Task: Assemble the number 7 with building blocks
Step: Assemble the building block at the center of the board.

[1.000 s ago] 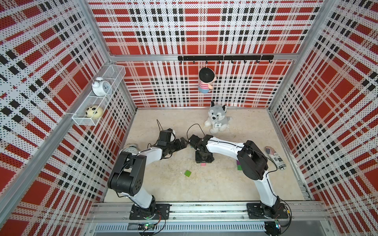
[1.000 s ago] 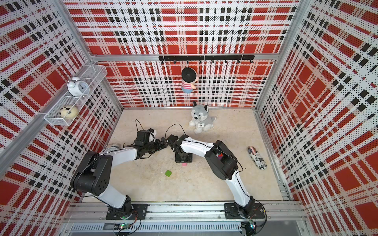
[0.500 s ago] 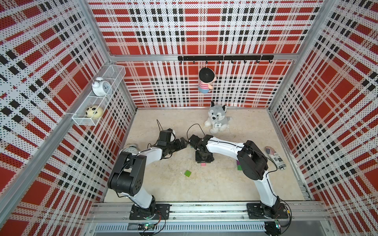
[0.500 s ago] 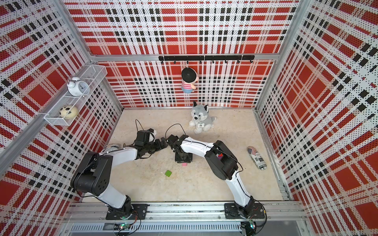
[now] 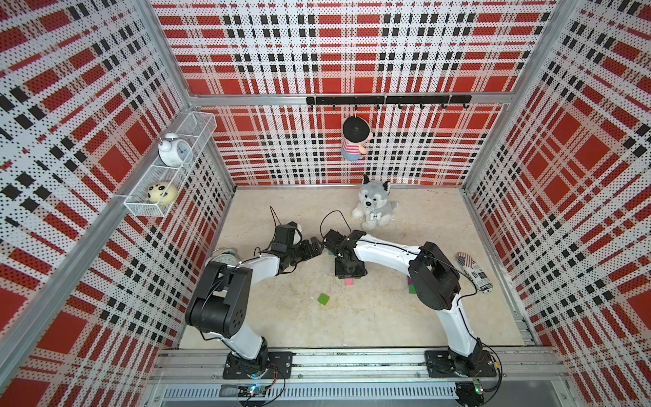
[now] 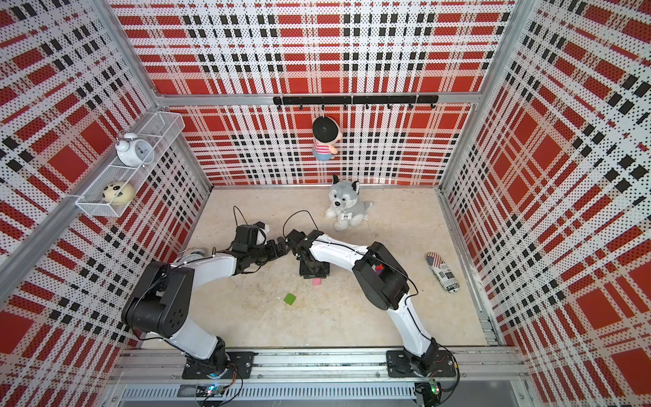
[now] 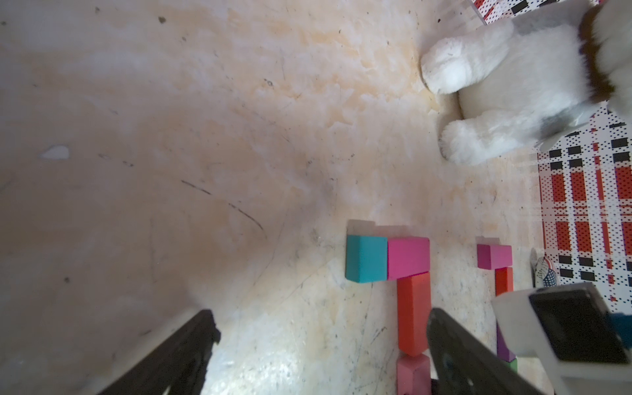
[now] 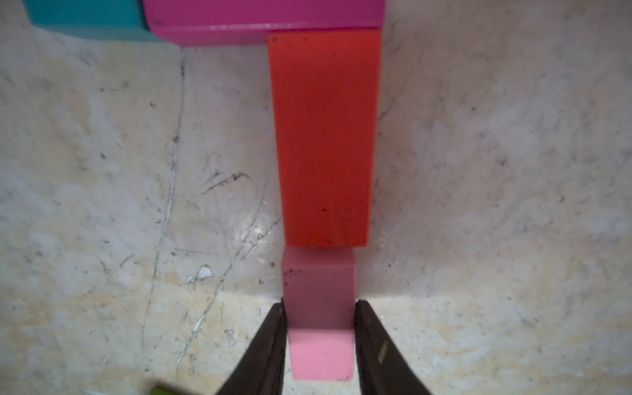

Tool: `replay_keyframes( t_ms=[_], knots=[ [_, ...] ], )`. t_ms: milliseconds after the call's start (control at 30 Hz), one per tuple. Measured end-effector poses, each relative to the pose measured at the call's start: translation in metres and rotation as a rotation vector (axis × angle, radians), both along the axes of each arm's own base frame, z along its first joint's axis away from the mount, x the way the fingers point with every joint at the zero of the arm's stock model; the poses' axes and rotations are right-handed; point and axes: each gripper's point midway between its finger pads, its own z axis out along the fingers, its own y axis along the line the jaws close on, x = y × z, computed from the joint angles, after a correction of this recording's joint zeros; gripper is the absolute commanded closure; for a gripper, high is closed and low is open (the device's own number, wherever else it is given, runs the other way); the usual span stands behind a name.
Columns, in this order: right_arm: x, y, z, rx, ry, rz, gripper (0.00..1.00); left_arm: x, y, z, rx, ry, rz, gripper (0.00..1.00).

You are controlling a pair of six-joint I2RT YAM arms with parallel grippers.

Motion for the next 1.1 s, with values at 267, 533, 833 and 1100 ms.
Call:
replay_keyframes(
  t_ms=[267,533,833,1100],
  knots=[
    [0.0013,-0.0031,-0.0050,-0.012,0.007,-0.006,0.62,0.0000,0.0000,-0.0001,0.000,0.000,0.000,0.02],
    [0.0036,-0.0051,-0.0068,-0.019,0.006,-0.009,0.63,-0.0003,0.0000,-0.0022,0.001,0.006,0.000,0.02],
    [0.0051,-0.0056,-0.0074,-0.021,0.005,-0.010,0.63,-0.0005,0.0000,-0.0032,0.002,0.008,-0.001,0.02],
    [0.0076,-0.0038,-0.0069,-0.020,0.002,-0.008,0.63,-0.0008,-0.0001,-0.0043,0.001,0.011,-0.002,0.02]
  ],
)
